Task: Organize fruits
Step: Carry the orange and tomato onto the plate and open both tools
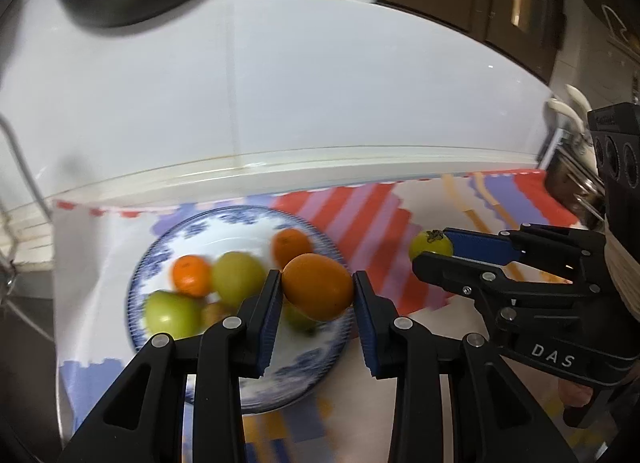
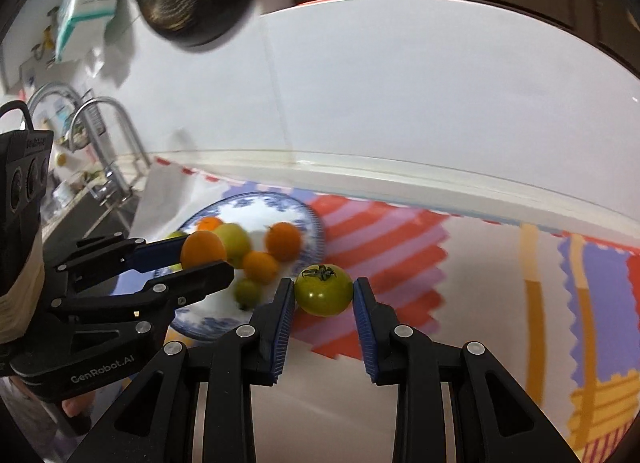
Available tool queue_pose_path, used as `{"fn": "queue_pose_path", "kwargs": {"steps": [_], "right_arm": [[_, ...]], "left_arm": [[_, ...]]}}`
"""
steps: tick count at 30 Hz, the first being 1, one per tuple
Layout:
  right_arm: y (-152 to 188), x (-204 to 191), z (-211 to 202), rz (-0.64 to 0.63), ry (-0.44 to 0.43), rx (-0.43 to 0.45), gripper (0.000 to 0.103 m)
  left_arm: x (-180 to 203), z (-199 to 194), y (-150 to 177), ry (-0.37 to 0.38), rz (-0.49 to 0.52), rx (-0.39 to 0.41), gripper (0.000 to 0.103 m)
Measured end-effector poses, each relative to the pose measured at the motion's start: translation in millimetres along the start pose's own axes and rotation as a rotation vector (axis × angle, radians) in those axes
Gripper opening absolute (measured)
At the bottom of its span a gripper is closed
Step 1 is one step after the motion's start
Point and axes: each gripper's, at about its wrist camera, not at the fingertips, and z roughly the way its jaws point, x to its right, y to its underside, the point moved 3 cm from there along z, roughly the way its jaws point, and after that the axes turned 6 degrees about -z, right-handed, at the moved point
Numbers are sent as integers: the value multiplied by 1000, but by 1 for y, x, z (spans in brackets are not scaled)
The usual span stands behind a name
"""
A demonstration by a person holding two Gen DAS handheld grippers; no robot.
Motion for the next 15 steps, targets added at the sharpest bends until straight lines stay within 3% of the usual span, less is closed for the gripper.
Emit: {"fn": "queue_pose_path", "kwargs": {"steps": [8, 15], "right_arm": [[-12, -45, 31, -84, -92, -37, 31], [-17, -59, 57, -110, -134, -77, 31]], "left_arm": [[-41, -5, 11, -7, -35, -11, 35], [-58, 13, 19, -16, -33, -67, 35]]}}
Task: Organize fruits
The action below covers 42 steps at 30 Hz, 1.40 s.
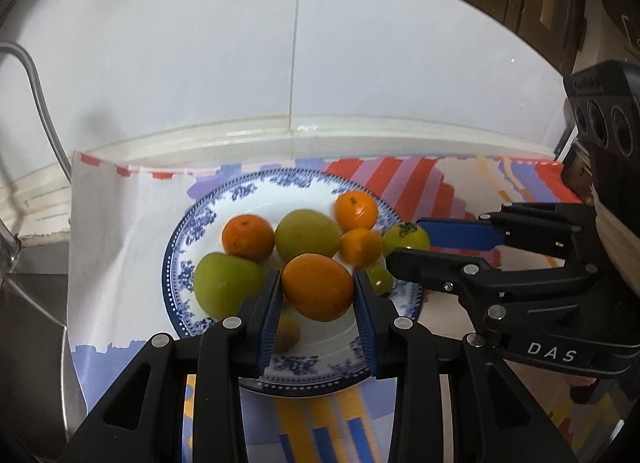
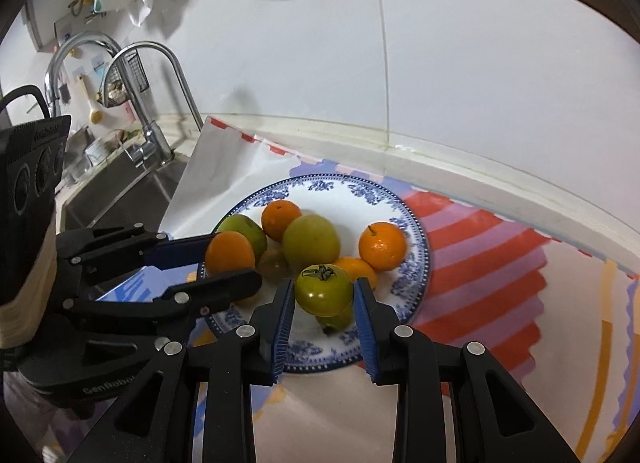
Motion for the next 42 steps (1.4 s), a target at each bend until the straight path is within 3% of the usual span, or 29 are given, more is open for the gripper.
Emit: {"fn": "queue_pose_path", "kwargs": {"steps": [7, 13, 20, 24, 28, 35, 42], "right_arm": [[-1, -4, 20, -10, -13, -37, 31], [-1, 0, 26, 17, -32, -44, 35], [2, -1, 11, 21, 8, -20, 39], [9, -1, -11, 33, 79, 16, 39], [16, -3, -39, 51, 130, 62, 48], [33, -7, -97, 88, 234, 137, 64], [59, -15, -151, 119, 310, 186, 66]], "left_arm": [[-11, 10, -1, -24, -8, -13, 35], [-16, 3, -4, -57, -31, 20, 37], [-15, -25, -2, -124, -77, 83, 42], [-7, -44, 1, -141, -71, 123, 51], [6, -63, 6, -154, -74, 151, 56], [39, -108, 20, -141, -63, 225, 77], [65, -150, 41, -144, -42, 279, 89]]}}
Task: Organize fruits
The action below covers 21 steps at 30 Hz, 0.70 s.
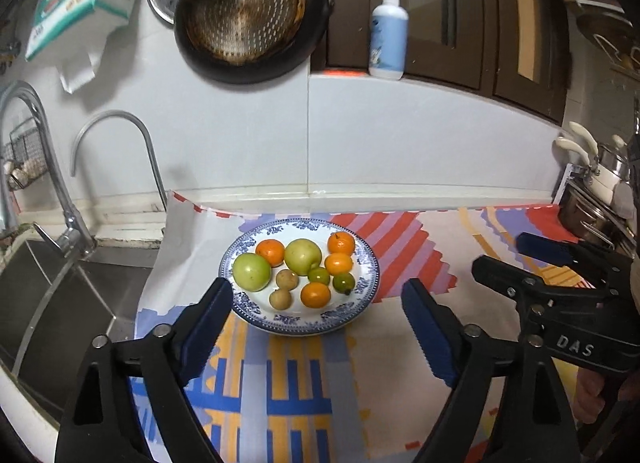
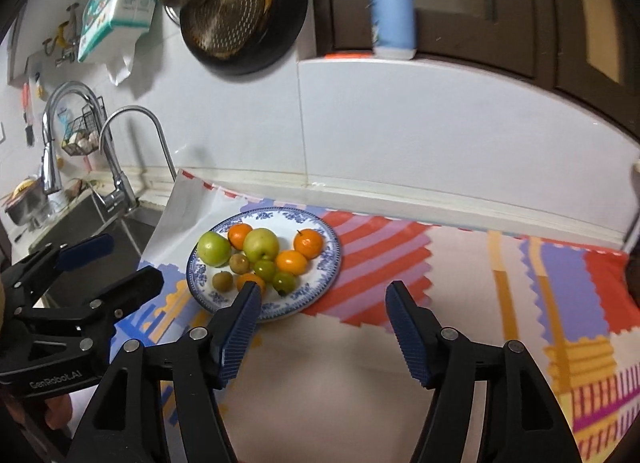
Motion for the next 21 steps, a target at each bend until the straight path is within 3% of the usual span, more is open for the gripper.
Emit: {"fn": "queue_pose_path", "kwargs": {"steps": [8, 16, 21], "right_arm": [[26, 5, -56, 36, 90, 22, 83], [53, 12, -99, 66, 171, 30, 88], [63, 13, -120, 83, 174, 33, 89]], "left_arm": [[14, -42, 13, -44, 12, 56, 98], [29, -77, 31, -60, 41, 83, 103], [36, -93, 38, -43, 40, 91, 103]]}}
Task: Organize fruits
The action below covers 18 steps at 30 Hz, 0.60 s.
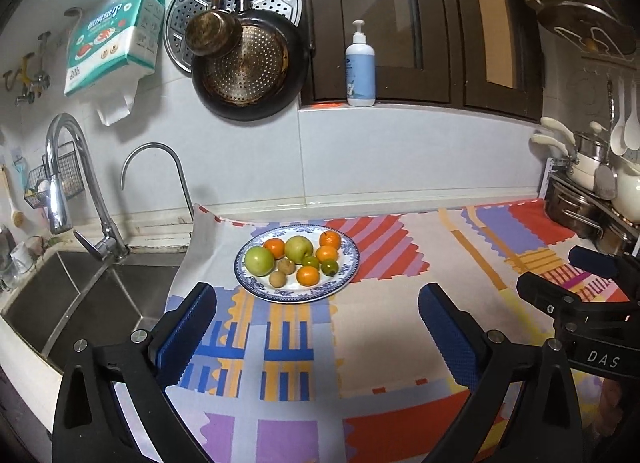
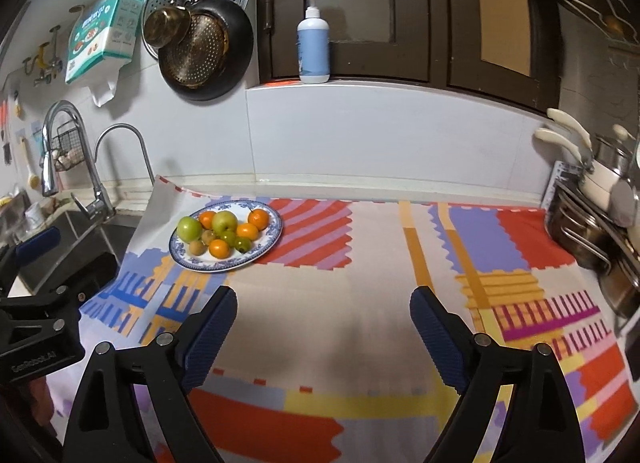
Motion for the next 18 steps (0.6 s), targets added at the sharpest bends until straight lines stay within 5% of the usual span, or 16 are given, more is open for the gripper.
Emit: {"fn": "queue_pose_path", "kwargs": {"steps": [18], "right_arm": [[11, 6, -25, 19, -10, 14, 89]], "left_arm": [[7, -22, 8, 36, -9, 3, 103]]}}
